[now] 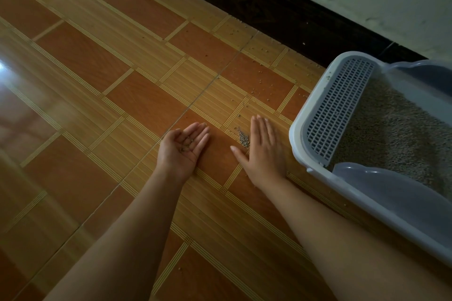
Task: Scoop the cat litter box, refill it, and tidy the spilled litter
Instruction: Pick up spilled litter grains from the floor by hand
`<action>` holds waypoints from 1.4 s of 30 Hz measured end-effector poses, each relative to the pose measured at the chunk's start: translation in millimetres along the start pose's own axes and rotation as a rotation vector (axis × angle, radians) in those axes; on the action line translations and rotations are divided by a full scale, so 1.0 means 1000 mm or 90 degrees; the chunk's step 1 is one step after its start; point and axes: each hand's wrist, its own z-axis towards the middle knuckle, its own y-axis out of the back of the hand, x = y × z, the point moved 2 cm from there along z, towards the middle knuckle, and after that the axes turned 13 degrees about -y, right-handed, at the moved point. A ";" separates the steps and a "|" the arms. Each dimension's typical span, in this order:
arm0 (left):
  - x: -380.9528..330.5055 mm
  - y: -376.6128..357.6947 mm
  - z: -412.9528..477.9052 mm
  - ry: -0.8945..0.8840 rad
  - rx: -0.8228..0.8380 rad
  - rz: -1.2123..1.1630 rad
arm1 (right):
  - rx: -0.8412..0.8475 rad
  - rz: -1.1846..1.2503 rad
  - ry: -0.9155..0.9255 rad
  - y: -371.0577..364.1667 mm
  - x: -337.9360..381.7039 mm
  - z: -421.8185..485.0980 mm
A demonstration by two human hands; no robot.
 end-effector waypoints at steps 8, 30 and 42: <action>0.001 -0.003 0.003 0.000 0.000 0.001 | -0.034 -0.069 -0.055 0.006 0.000 0.016; -0.005 -0.024 0.022 0.001 0.040 -0.008 | -0.039 0.026 -0.069 0.000 -0.001 0.071; -0.002 -0.021 0.014 0.000 0.044 -0.006 | -0.026 0.061 0.072 -0.006 0.001 0.036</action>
